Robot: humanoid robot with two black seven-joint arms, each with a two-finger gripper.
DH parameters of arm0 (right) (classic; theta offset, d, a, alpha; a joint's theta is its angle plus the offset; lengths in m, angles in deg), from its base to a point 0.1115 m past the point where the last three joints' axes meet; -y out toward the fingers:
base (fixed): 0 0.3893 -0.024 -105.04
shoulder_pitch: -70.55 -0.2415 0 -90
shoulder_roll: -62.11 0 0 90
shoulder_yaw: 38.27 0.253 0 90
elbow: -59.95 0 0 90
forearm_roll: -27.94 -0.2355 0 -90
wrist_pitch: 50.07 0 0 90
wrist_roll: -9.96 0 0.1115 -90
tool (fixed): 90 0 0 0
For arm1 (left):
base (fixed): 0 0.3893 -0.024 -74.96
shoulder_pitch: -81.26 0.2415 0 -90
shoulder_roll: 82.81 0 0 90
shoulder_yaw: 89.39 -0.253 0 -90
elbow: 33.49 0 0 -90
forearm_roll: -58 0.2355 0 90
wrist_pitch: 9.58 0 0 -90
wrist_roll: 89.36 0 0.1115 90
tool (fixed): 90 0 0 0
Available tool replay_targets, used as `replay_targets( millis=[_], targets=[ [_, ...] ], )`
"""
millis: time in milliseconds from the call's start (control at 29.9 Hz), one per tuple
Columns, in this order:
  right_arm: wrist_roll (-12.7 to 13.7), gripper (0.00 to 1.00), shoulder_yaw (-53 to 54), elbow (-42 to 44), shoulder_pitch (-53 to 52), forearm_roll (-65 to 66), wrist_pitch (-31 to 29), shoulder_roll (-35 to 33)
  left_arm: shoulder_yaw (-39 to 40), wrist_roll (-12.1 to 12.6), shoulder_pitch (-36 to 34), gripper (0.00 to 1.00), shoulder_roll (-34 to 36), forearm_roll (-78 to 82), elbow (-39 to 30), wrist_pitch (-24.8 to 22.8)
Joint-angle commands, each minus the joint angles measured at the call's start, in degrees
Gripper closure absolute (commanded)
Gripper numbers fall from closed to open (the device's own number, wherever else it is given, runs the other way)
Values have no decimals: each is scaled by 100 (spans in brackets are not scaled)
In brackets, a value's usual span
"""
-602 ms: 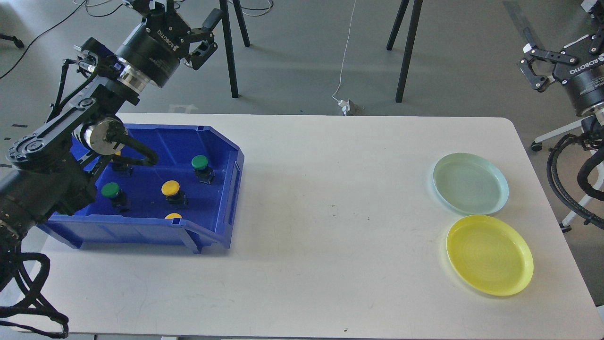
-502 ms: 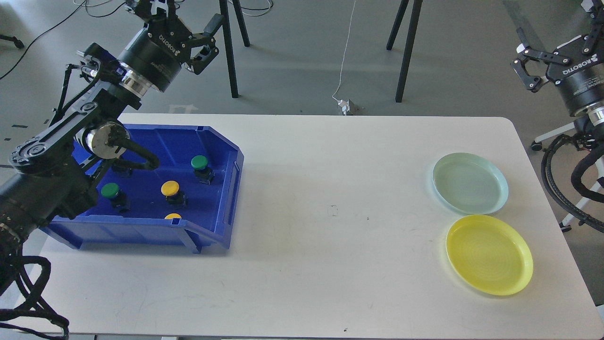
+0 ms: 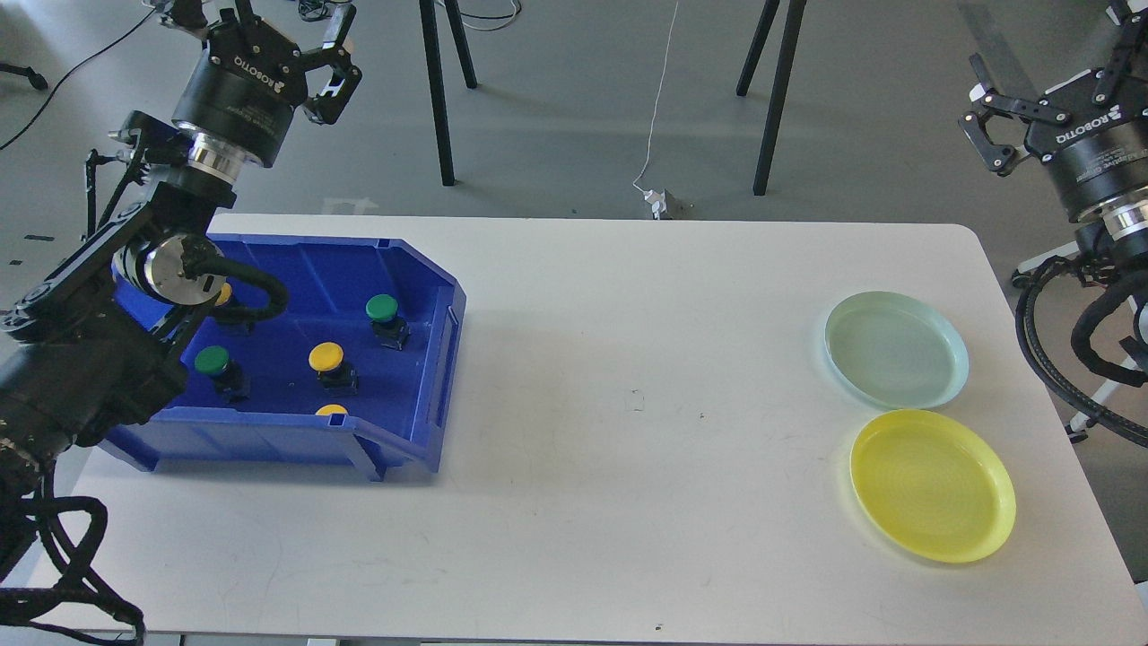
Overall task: Pass button and place on color plate
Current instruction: 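Move the left gripper down toward the buttons in the blue bin, then grasp a yellow-topped button in the bin with the left gripper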
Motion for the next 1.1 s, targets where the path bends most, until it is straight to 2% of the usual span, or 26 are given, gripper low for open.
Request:
replay_targets(
  millis=[0,33,100,201,301,435,569,770,1071],
  targets=[
    [1,1,-2,56,102,16,0,-44,-63,0,-21,0,422,866,-939,-1],
    [2,1,-2,82,111,16,0,-70,-203,0,-38,0,607,1192,-1194,-1],
    [2,1,-2,144,172,16,0,-88,-964,0,-196,0,1020,1799,-1660,-1],
    [-7,1,-2,328,269,16,0,-88,-2764,0,-994,0,1670,2581,-2004,942],
    [2,1,7,530,339,16,0,-97,-4645,0,-1907,1,2005,3678,-1979,1698],
    [-7,1,7,698,436,8,0,-132,-6467,0,-2823,2,2164,4849,-1777,2350],
    [-16,1,16,724,515,8,0,-141,-7365,0,-3141,2,2182,5622,-1268,2404],
    [-16,1,16,733,550,8,0,-150,-8324,0,-3071,3,1805,6108,-705,2614],
    [-16,1,16,733,612,8,0,-150,-8483,0,-2412,3,1259,6108,297,2702]
  ],
)
